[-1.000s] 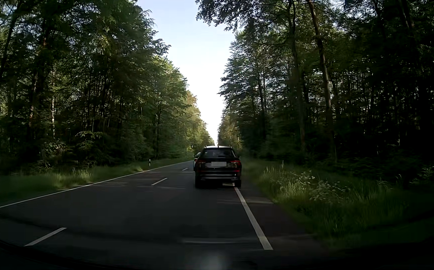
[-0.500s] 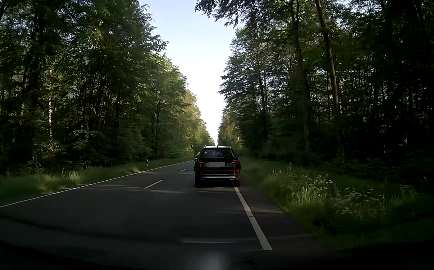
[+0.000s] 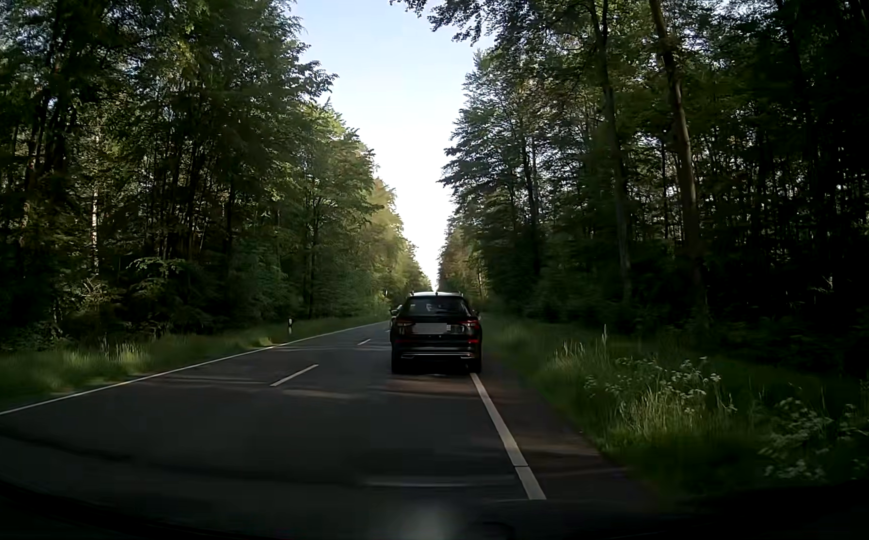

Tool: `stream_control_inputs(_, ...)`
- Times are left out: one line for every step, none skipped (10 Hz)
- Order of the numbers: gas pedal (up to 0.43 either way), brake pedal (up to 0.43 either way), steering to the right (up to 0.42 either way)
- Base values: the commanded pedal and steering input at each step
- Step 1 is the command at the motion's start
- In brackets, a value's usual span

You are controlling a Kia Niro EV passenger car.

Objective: Follow the waypoints while adhering to traffic rules and regulations

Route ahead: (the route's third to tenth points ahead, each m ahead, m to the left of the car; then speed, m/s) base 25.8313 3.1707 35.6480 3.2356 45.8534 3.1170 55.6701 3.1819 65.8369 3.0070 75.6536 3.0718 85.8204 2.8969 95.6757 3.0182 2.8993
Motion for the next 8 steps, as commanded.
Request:
stream_control_inputs(0.000, 0.000, -0.016)
stream_control_inputs(0.000, 0.000, -0.016)
stream_control_inputs(0.000, 0.000, -0.017)
stream_control_inputs(0.000, 0.000, -0.017)
stream_control_inputs(0.000, 0.000, -0.017)
stream_control_inputs(0.000, 0.000, -0.016)
stream_control_inputs(0.000, 0.000, -0.016)
stream_control_inputs(0.000, 0.000, -0.015)
